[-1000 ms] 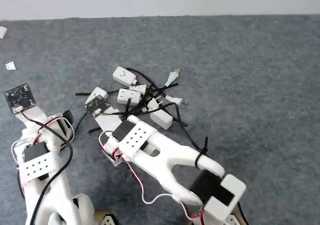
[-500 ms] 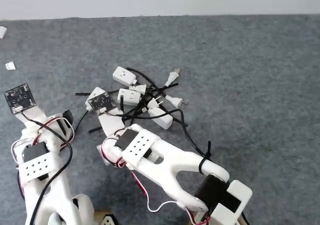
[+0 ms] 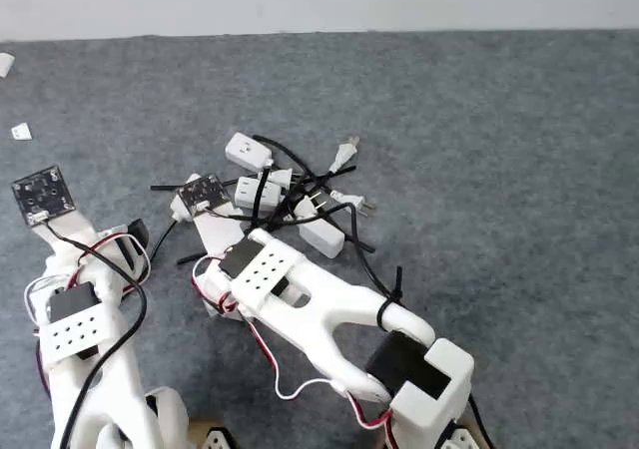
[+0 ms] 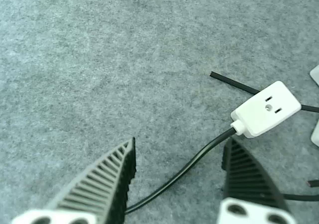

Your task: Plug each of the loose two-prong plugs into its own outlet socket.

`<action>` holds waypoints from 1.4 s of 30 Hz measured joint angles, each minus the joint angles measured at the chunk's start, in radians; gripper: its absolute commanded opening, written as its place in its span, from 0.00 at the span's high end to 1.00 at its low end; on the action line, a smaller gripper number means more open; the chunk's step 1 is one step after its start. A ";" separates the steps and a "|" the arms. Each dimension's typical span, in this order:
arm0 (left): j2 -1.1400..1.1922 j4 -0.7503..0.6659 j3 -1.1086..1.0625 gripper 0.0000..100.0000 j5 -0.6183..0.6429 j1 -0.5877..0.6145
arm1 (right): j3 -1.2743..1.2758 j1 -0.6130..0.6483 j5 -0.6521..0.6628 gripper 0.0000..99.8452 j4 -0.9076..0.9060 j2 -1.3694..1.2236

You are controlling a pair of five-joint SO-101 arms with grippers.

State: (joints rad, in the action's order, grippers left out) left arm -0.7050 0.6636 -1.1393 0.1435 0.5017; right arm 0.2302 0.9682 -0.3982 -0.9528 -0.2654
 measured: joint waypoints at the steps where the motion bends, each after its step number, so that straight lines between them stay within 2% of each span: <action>1: 0.000 0.000 0.000 0.74 0.000 0.000 | 0.000 0.000 0.009 0.80 -0.003 0.000; 8: 0.000 0.000 0.000 0.74 0.000 0.000 | 0.011 0.008 0.114 0.73 -0.063 0.000; 13: 0.000 0.000 0.000 0.74 0.000 0.000 | 0.012 0.006 0.209 0.73 -0.120 0.020; 21: 0.000 0.000 0.000 0.74 0.000 0.000 | 0.012 0.008 0.222 0.73 -0.123 -0.026; 25: 0.000 0.000 0.000 0.74 0.000 0.000 | -0.029 0.006 0.221 0.80 -0.146 -0.066; 30: 0.000 0.000 0.000 0.74 0.000 -0.006 | -0.048 -0.002 0.219 1.00 -0.150 -0.075; 37: 0.000 0.000 0.000 0.74 0.000 -0.014 | -0.057 -0.101 0.222 0.99 -0.229 -0.051; 42: 0.000 0.000 0.000 0.74 0.000 -0.046 | -0.058 -0.195 0.324 0.99 -0.344 0.121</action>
State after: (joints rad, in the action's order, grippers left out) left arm -0.7050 0.6636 -1.1393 0.1435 0.4557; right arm 0.1718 0.7733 -0.0744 -1.2965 -0.1442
